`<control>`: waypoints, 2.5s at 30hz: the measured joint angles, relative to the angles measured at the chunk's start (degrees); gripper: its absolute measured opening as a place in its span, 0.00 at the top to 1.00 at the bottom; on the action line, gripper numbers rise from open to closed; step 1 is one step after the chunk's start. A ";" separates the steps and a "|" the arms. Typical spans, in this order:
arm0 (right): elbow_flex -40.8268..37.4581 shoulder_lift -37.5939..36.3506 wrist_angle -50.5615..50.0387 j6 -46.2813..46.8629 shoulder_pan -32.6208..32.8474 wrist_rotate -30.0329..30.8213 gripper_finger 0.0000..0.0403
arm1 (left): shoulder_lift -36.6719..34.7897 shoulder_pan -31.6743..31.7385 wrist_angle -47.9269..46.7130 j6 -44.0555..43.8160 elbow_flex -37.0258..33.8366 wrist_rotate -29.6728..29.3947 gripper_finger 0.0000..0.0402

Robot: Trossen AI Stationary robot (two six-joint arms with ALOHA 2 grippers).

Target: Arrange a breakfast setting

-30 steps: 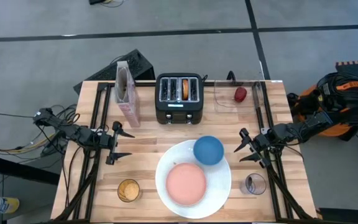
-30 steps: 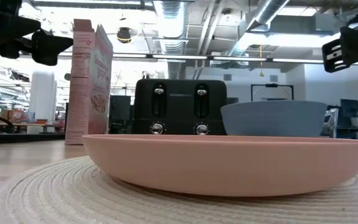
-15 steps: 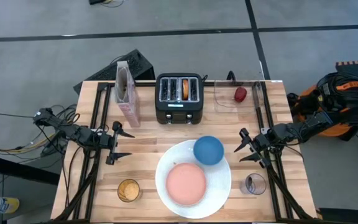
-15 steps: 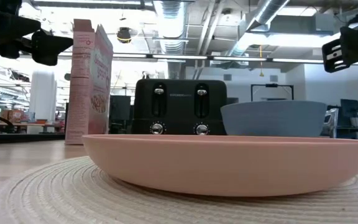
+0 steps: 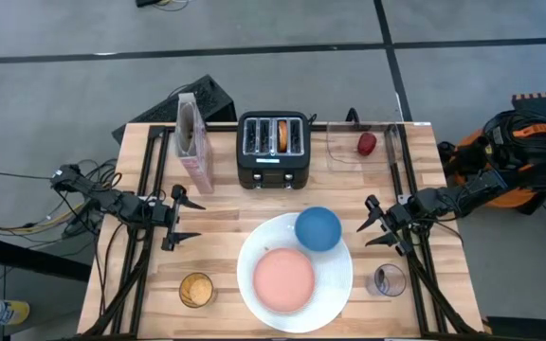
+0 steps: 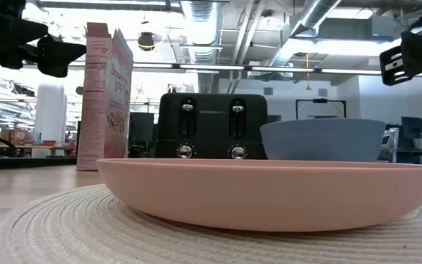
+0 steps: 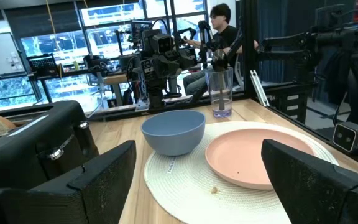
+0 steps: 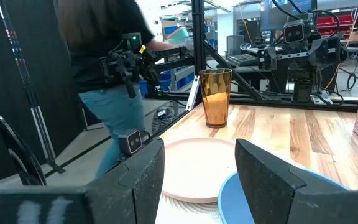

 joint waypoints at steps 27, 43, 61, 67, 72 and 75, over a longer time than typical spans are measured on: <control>0.01 -0.02 0.01 -0.01 -0.01 -0.02 0.46 | 0.00 0.00 0.01 0.09 0.01 -0.02 0.17; -0.01 -0.02 -0.01 -0.01 0.00 -0.02 0.46 | 0.00 0.02 0.04 -14.46 -0.01 -0.66 0.17; 0.01 -0.02 -0.01 0.01 -0.01 -0.02 0.46 | 2.19 0.09 -29.05 -44.08 18.16 -10.24 0.17; 0.01 -0.01 -0.01 0.01 -0.01 -0.02 0.46 | 10.27 0.09 -44.73 -62.02 27.02 -10.80 0.13; 0.00 -0.02 -0.01 0.00 -0.01 -0.02 0.46 | 17.90 0.09 -49.65 -69.86 31.61 -12.33 0.02; -0.01 -0.02 -0.01 -0.01 0.00 -0.02 0.46 | 21.57 0.09 -49.81 -73.98 33.22 -12.88 0.02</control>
